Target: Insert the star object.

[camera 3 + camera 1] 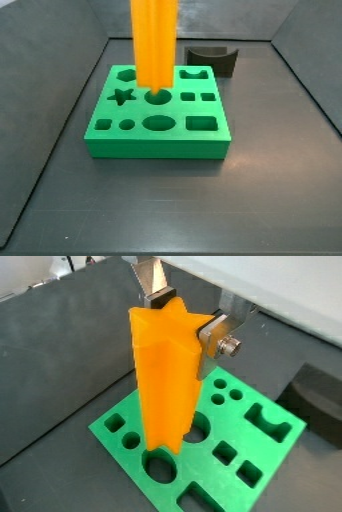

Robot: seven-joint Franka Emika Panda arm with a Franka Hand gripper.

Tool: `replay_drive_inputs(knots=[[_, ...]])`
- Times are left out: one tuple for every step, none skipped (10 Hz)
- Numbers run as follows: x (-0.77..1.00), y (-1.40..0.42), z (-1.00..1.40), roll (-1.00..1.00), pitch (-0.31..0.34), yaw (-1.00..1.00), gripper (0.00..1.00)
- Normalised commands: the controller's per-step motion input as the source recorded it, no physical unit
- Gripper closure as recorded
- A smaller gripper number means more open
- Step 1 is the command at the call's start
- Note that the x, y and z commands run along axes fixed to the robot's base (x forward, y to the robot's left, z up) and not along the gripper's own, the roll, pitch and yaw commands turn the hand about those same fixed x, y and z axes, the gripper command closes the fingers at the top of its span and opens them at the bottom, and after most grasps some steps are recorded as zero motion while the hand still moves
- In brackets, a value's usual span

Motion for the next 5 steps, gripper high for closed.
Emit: replay_drive_inputs(knots=[[-0.27,0.15,-0.54,0.12,0.031,-0.04,1.00],[-0.28,0.05,-0.42,0.29,0.041,0.00,1.00],[-0.25,0.01,-0.35,0.35,0.050,0.00,1.00],[-0.21,0.00,-0.37,0.33,0.054,0.00,1.00],[-0.18,0.00,-0.39,0.32,0.051,0.00,1.00]])
